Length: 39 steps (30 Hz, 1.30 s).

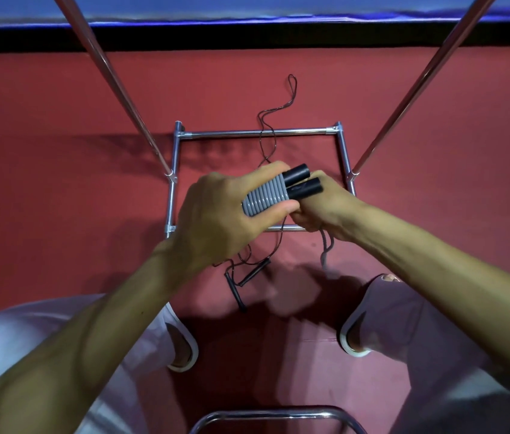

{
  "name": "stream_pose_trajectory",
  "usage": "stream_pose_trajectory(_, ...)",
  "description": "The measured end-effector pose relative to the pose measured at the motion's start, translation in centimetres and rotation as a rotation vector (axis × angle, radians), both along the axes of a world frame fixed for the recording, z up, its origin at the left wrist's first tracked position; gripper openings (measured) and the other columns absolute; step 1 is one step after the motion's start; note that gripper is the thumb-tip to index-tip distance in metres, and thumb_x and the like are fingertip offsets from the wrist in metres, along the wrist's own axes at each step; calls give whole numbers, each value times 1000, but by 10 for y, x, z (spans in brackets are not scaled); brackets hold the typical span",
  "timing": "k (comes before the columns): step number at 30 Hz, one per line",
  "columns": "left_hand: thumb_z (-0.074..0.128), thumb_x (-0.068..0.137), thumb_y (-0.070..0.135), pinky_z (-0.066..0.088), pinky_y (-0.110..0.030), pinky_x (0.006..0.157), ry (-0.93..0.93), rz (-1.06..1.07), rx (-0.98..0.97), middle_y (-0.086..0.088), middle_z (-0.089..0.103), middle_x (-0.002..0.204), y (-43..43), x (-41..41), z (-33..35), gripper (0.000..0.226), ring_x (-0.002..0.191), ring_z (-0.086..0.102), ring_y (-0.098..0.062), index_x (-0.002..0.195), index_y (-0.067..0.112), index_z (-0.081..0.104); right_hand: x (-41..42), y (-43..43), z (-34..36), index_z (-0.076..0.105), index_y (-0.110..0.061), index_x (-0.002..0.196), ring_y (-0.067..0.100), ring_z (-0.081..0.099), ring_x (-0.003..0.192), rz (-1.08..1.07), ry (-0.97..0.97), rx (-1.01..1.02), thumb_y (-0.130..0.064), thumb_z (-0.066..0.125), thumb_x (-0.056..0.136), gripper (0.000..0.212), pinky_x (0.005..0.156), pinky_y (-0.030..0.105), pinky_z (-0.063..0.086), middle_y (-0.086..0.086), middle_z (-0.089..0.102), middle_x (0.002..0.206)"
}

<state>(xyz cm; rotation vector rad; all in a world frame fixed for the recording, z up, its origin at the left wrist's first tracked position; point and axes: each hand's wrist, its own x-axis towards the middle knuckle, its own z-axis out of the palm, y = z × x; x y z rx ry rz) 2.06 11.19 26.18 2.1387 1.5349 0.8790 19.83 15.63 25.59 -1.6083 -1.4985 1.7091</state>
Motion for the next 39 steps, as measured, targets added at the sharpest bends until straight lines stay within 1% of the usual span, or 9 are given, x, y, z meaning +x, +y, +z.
stream_pose_trajectory(5,74,88,46,55,-45,70,-308,23,-124,-4,70,84,12,5,9,27,73,64,-25,110,31,70,0,13,11,51,-12,60,16,37,44,-35,20,-10,-9,39,96,38,46,23,25,4,48,49)
stream_pose_trajectory(8,75,91,38,48,-30,51,-490,108,-229,3,63,65,18,5,17,5,55,49,-10,95,40,74,3,20,13,56,-7,71,19,46,45,-133,97,79,-21,49,103,36,49,28,34,7,58,59)
stream_pose_trajectory(12,67,97,42,24,-16,36,-704,194,-570,-5,47,57,19,-4,31,17,34,32,-11,104,30,77,19,23,10,63,-8,91,14,57,49,-21,-82,531,-17,78,87,17,52,25,46,3,68,77)
stream_pose_trajectory(18,54,94,64,21,-10,32,-1001,82,-1070,-2,43,59,27,-29,34,40,29,25,-6,97,24,59,29,19,4,76,-18,89,14,57,62,131,-431,1278,-19,75,87,2,56,39,50,-3,70,78)
stream_pose_trajectory(20,50,96,64,20,-9,30,-1022,50,-1111,-1,43,59,30,-32,36,42,28,25,-5,103,23,58,27,18,9,80,-17,88,15,65,60,99,-360,1118,-22,78,88,6,57,36,54,-3,74,74)
stream_pose_trajectory(25,61,91,64,23,-10,33,-921,94,-1035,-5,43,62,32,-34,34,42,30,25,-8,97,24,56,19,19,24,73,2,88,18,66,47,-54,139,68,-11,71,94,15,43,21,48,10,77,77)
stream_pose_trajectory(30,68,90,58,23,-15,40,-666,176,-750,-10,51,61,24,-25,32,32,37,31,-14,84,27,75,21,27,21,69,-10,92,3,30,42,-16,226,-379,-21,61,98,15,42,17,16,-5,48,60)
stream_pose_trajectory(34,78,86,47,30,-17,34,-590,275,-571,7,56,53,23,-14,22,34,40,45,-9,113,25,78,16,24,8,66,-17,82,15,43,49,51,-229,323,-23,79,86,14,48,26,34,-1,57,58)
stream_pose_trajectory(39,71,87,60,23,-16,40,-692,297,-728,-10,51,63,26,-22,25,35,35,31,-13,93,26,77,15,8,3,60,-14,102,39,60,66,368,-612,1039,-20,66,84,20,57,45,53,-1,62,72)
